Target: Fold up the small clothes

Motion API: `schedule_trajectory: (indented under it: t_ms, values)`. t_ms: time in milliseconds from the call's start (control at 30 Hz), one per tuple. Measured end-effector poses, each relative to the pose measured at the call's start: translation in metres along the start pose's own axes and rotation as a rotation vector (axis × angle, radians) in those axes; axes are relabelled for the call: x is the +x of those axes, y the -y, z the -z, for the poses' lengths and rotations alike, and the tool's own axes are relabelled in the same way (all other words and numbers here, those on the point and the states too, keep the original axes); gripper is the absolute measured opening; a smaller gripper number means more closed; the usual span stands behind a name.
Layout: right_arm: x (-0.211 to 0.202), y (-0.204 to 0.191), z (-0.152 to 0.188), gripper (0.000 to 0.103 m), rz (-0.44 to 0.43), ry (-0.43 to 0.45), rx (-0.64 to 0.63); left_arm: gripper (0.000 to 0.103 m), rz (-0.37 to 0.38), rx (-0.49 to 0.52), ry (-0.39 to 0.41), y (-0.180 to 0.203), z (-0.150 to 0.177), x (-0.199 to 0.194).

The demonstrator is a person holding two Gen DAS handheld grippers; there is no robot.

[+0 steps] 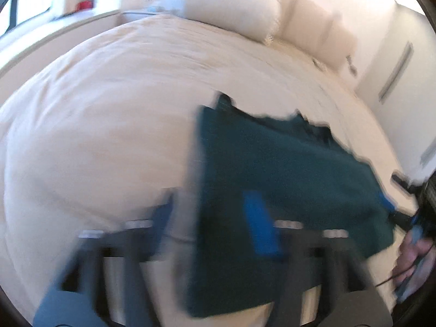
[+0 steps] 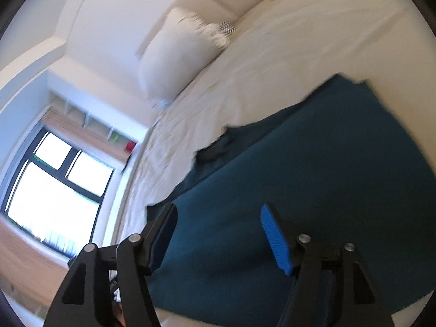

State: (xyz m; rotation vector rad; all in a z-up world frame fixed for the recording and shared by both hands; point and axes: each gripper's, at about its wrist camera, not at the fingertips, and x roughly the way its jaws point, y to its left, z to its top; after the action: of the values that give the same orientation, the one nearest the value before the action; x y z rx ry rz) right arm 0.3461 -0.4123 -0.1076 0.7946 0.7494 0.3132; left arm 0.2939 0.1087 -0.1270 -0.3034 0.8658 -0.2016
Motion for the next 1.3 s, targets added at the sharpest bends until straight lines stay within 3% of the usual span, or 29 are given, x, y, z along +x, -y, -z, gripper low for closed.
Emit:
schedule_trajectory:
  t_ms: [100, 233, 433, 700, 800, 867, 933, 1033, 1100, 1300]
  values:
    - [0.015, -0.02, 0.015, 0.067, -0.056, -0.055, -0.034, 0.082, 0.033, -0.091, -0.024, -0.027, 0.001, -0.006]
    - [0.037, -0.034, 0.02, 0.067, -0.099, -0.147, -0.062, 0.082, 0.163, -0.197, -0.129, -0.048, 0.003, 0.011]
    - [0.058, -0.043, 0.027, 0.067, -0.156, -0.24, -0.074, 0.079, 0.306, -0.2, -0.289, -0.044, -0.003, 0.036]
    - [0.079, -0.044, 0.023, 0.067, -0.207, -0.3, -0.022, 0.061, 0.441, -0.189, -0.507, -0.032, 0.006, 0.061]
    - [0.095, -0.046, 0.024, 0.067, -0.222, -0.345, 0.002, 0.053, 0.45, -0.206, -0.518, -0.035, 0.011, 0.061]
    - [0.104, -0.047, 0.025, 0.067, -0.215, -0.367, 0.007, 0.032, 0.464, -0.243, -0.532, -0.042, 0.015, 0.061]
    - [0.113, -0.052, 0.025, 0.067, -0.212, -0.389, 0.002, 0.03, 0.475, -0.263, -0.547, -0.048, 0.019, 0.059]
    - [0.133, -0.057, 0.029, 0.067, -0.178, -0.457, -0.002, 0.018, 0.473, -0.257, -0.547, -0.05, 0.019, 0.057]
    - [0.152, -0.05, 0.03, 0.066, -0.133, -0.497, 0.016, 0.015, 0.476, -0.263, -0.537, -0.05, 0.018, 0.055]
    - [0.153, -0.041, 0.027, 0.066, -0.181, -0.485, 0.048, 0.012, 0.458, -0.243, -0.485, -0.042, 0.007, 0.033]
